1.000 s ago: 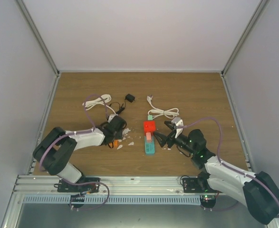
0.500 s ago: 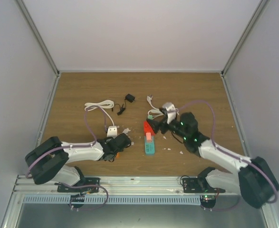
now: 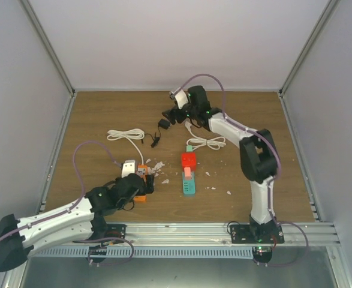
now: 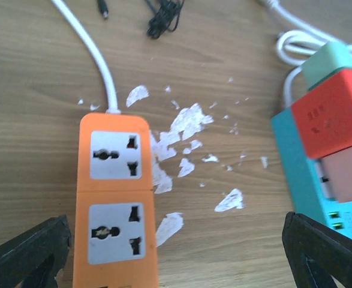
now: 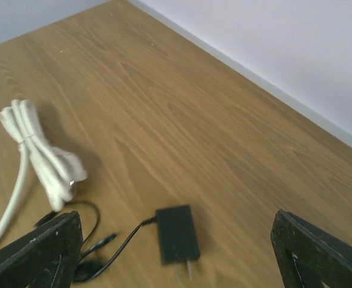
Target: Insert the plug
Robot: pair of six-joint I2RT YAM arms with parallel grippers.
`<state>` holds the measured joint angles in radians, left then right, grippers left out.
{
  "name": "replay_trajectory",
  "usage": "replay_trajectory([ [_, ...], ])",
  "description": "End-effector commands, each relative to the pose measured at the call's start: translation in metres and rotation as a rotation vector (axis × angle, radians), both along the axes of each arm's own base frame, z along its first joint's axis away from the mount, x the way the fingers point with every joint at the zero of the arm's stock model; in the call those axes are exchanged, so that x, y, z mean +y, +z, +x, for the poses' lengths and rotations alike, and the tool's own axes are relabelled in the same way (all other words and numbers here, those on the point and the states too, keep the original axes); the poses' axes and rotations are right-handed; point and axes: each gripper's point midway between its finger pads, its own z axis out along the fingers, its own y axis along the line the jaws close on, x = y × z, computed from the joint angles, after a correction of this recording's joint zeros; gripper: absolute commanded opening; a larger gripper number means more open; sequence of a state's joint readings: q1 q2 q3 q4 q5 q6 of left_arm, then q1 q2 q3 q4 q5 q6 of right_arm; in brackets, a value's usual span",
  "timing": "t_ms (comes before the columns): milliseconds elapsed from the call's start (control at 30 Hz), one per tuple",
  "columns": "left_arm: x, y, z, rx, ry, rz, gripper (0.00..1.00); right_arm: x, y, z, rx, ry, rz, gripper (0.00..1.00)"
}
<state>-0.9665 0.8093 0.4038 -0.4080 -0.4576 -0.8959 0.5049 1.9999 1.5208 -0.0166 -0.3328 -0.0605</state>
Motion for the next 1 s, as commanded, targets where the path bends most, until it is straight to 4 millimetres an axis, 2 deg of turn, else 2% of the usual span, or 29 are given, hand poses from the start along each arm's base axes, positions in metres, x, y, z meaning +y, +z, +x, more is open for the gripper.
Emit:
replay_trajectory([
  [0,-0.004,0.018,0.0,-0.055,-0.061,0.006,0.99,0.002,-0.054,0.019,0.135,0.097,-0.151,0.86],
  [67,-0.003,0.023,0.003,-0.061,-0.059,0.026,0.99,-0.001,-0.066,0.033,0.159,0.111,-0.161,0.84],
  [133,-0.005,0.026,0.004,-0.069,-0.065,0.04,0.99,0.001,-0.076,0.038,0.18,0.136,-0.165,0.83],
  [300,-0.006,0.033,0.009,-0.109,-0.071,0.034,0.99,0.013,-0.097,0.033,0.2,0.213,-0.197,0.82],
  [667,-0.001,0.037,0.012,-0.125,-0.058,0.006,0.99,0.014,-0.142,0.035,0.255,0.227,-0.255,0.76],
  [967,-0.002,0.033,0.019,-0.107,-0.049,0.027,0.99,0.019,-0.153,0.035,0.254,0.254,-0.267,0.7],
])
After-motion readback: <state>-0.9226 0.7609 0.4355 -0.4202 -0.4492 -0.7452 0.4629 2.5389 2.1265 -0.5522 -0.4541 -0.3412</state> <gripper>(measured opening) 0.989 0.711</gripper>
